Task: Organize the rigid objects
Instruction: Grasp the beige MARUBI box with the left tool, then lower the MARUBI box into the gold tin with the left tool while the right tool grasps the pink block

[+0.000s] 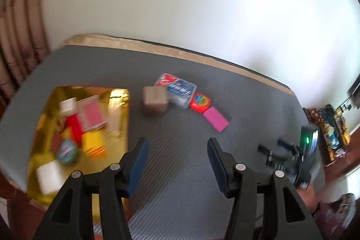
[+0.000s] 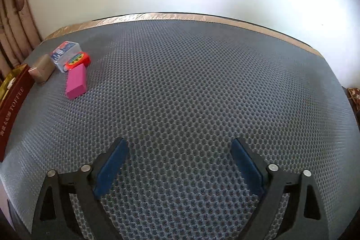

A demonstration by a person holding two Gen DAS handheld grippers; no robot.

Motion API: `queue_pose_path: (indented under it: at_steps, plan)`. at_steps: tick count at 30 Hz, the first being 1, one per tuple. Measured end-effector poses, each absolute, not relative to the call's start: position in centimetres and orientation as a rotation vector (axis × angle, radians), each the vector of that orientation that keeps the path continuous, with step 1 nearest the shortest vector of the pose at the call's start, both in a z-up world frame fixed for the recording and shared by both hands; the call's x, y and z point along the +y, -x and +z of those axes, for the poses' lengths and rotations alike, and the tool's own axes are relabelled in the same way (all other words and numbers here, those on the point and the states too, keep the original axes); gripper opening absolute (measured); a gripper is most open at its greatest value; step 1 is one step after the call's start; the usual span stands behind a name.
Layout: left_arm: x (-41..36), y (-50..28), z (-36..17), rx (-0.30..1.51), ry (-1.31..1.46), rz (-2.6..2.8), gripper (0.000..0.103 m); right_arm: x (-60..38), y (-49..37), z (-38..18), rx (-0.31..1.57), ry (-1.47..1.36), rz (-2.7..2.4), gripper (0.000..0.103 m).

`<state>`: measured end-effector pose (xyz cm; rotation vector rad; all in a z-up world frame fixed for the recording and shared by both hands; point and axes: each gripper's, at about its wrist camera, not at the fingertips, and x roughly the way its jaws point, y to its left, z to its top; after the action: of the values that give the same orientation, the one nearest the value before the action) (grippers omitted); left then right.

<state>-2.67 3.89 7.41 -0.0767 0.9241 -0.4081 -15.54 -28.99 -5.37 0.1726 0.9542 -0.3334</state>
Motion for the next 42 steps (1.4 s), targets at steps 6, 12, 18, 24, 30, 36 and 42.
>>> queue_pose_path:
  at_steps: [6,12,18,24,30,36,42]
  plan:
    - [0.8,-4.5,4.5,1.043,0.027,-0.366,0.055,-30.5,16.8,-5.1,0.908,-0.27,-0.289,0.094]
    - [0.0,-8.8,2.8,1.104,0.014,-0.321,0.055,-30.3,16.6,-5.2,0.911,-0.275,-0.261,0.098]
    - [-0.1,-11.1,1.1,1.15,-0.023,-0.303,0.055,-30.1,17.0,-4.9,0.911,-0.277,-0.25,0.1]
    - [-0.2,-12.4,-0.4,1.168,-0.088,-0.278,0.055,-29.5,16.1,-5.1,0.915,-0.275,-0.247,0.101]
    - [0.3,-13.5,-2.4,1.227,-0.052,-0.273,0.055,-29.6,16.3,-4.8,0.917,-0.274,-0.25,0.102]
    - [0.6,-12.6,-2.5,1.179,-0.025,-0.272,0.046,-29.7,16.4,-4.8,0.918,-0.273,-0.251,0.102]
    - [-0.2,-6.0,0.8,1.041,-0.002,-0.325,0.046,-29.3,15.9,-5.3,0.921,-0.268,-0.253,0.102]
